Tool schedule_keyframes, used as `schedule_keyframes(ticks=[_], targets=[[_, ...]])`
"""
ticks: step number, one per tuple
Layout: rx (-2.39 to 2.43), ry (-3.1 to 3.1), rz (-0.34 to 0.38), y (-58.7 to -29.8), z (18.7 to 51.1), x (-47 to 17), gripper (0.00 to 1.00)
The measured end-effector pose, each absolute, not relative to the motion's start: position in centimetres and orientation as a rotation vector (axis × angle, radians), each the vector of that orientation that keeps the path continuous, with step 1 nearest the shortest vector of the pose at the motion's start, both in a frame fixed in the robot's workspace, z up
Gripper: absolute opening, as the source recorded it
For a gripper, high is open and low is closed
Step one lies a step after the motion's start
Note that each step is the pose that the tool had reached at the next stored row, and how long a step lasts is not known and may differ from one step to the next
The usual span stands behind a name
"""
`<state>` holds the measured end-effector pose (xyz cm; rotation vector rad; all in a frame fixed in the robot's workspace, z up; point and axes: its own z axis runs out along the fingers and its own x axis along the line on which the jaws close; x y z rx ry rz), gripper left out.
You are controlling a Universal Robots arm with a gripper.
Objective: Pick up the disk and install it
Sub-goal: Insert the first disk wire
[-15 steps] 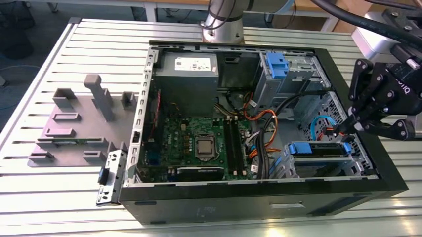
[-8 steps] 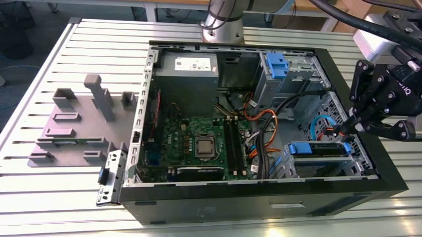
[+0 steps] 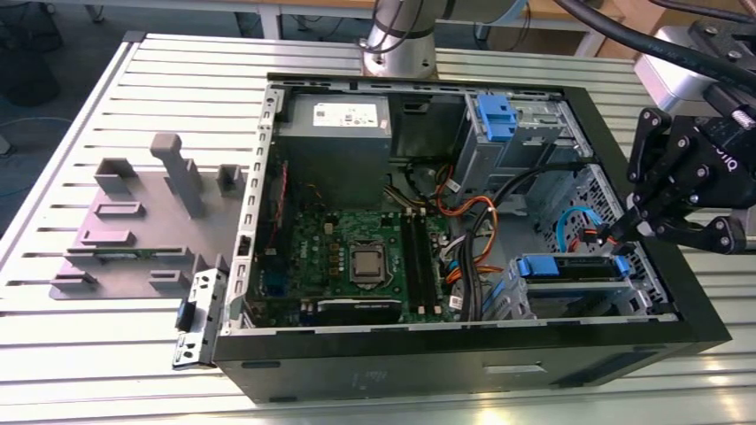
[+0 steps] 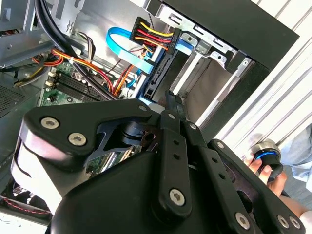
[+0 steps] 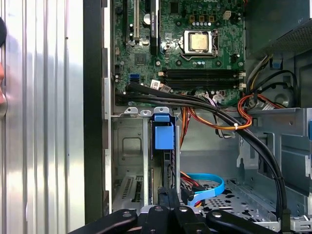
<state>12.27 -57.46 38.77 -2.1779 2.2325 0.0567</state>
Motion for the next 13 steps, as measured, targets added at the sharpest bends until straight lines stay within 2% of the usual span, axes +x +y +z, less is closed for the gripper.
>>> schedule_keyframes(ticks=[9,10,13], targets=[[-2.178,2.233,0.057,-57.47,38.76,12.27,0.11],[-2.178,2.232,0.057,-57.46,38.76,12.27,0.23],[-2.178,2.233,0.057,-57.47,38.76,12.27,0.29]])
